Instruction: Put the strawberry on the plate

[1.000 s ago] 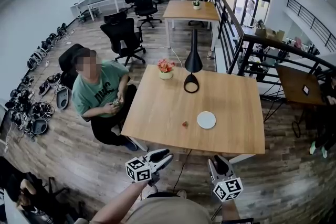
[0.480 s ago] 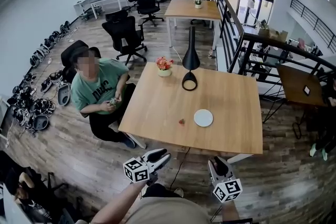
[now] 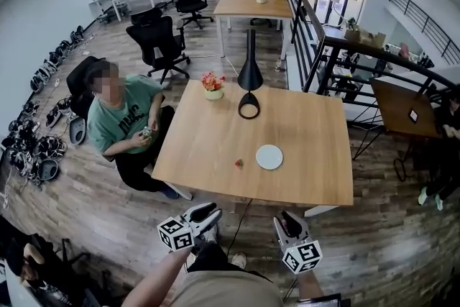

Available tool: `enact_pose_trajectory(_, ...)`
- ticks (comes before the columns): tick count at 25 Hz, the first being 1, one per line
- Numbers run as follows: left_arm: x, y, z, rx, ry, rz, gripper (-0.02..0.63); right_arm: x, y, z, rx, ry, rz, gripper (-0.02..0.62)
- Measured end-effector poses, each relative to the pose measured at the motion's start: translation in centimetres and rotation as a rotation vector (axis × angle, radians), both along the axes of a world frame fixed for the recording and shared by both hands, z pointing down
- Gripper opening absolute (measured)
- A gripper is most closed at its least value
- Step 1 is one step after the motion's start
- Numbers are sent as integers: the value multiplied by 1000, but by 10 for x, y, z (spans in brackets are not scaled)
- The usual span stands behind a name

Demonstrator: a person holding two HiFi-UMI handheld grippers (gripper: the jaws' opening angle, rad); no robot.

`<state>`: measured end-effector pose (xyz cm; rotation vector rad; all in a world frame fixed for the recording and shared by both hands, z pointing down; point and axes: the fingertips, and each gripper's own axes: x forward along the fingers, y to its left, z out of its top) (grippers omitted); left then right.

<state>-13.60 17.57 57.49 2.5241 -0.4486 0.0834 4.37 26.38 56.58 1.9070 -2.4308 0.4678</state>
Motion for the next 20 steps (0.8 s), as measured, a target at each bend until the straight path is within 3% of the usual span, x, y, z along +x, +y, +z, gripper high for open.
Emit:
enact_pose_trajectory(8, 10, -42, 18, -41, -1, 39, 124, 3, -32, 20, -62, 8, 39, 106)
enact_pose_trajectory(20, 19, -127, 16, -49, 19, 104, 123, -10, -121, 16, -91, 22, 74, 106)
